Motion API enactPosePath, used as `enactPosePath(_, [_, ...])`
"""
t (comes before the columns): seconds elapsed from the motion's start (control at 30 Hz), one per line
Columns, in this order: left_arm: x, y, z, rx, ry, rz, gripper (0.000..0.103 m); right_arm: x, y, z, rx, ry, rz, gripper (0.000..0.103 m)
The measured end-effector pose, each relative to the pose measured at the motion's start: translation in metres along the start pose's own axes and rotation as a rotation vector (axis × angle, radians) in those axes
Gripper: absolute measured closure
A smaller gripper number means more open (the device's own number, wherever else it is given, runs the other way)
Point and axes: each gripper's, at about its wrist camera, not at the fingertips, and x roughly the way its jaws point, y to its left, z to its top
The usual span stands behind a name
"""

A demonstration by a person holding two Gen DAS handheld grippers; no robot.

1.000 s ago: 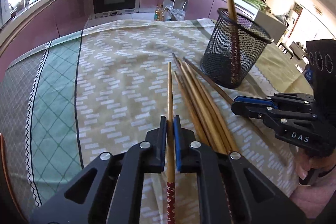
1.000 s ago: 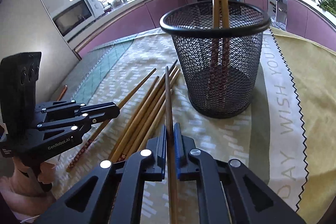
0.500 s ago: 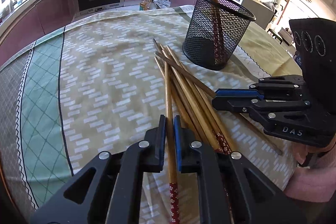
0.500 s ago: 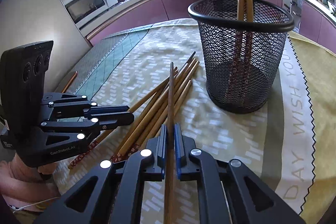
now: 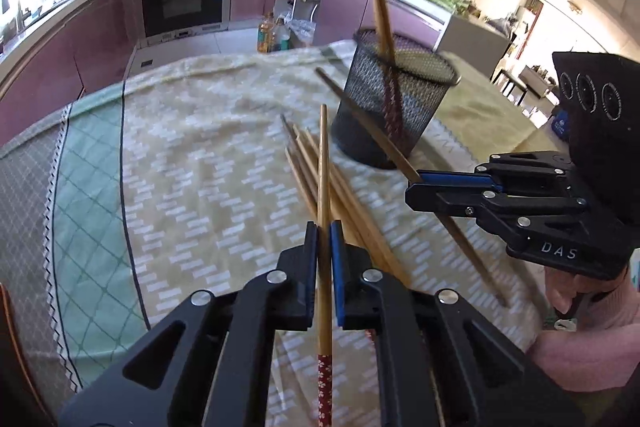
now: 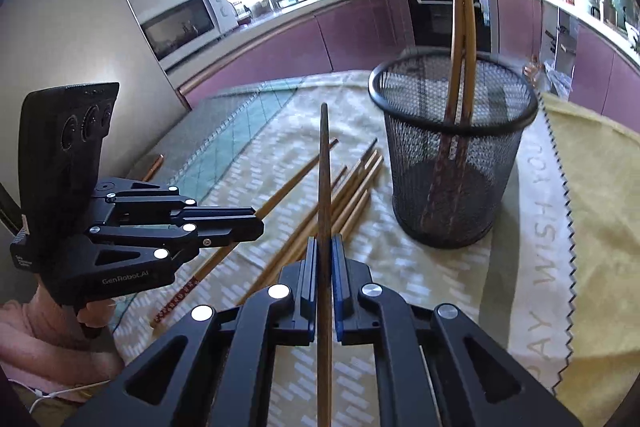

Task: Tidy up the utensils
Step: 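Lift the left tool's chopstick into the mesh cup while the right tool inserts its own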

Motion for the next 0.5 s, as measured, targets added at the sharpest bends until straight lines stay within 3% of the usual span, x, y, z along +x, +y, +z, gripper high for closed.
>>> enactPosePath(0.5, [-0.088, -0.023, 0.049, 0.047, -0.241, -0.14, 0.096, -0.078, -0.01, 0.033, -0.024, -0.237, -0.032, 0.097])
